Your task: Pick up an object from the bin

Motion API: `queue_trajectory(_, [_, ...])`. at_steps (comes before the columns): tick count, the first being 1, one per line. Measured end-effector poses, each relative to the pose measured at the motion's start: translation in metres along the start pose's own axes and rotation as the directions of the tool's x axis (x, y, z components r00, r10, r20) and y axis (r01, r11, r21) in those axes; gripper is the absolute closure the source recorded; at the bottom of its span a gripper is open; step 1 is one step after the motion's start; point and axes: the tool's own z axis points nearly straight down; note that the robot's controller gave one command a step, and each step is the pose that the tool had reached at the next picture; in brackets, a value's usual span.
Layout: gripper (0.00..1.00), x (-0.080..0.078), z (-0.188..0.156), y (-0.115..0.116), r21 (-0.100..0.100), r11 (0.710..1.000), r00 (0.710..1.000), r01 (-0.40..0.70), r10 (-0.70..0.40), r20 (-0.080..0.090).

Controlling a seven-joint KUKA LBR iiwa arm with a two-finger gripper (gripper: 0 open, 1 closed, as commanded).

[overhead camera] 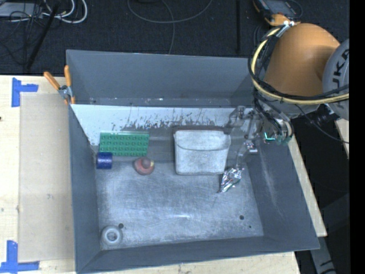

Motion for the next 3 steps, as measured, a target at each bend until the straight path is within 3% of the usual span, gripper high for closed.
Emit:
queue_trajectory(1, [0.00,0.025,0.094,-0.044,-0.001,0.959,0.959,-0.283,0.283,0.003])
queue_trajectory(2, [0.00,0.006,0.164,-0.077,-0.002,0.992,0.992,-0.125,0.125,0.012])
queue_trajectory(3, [0.00,-0.006,0.156,-0.071,0.001,0.990,0.990,0.138,-0.138,0.009])
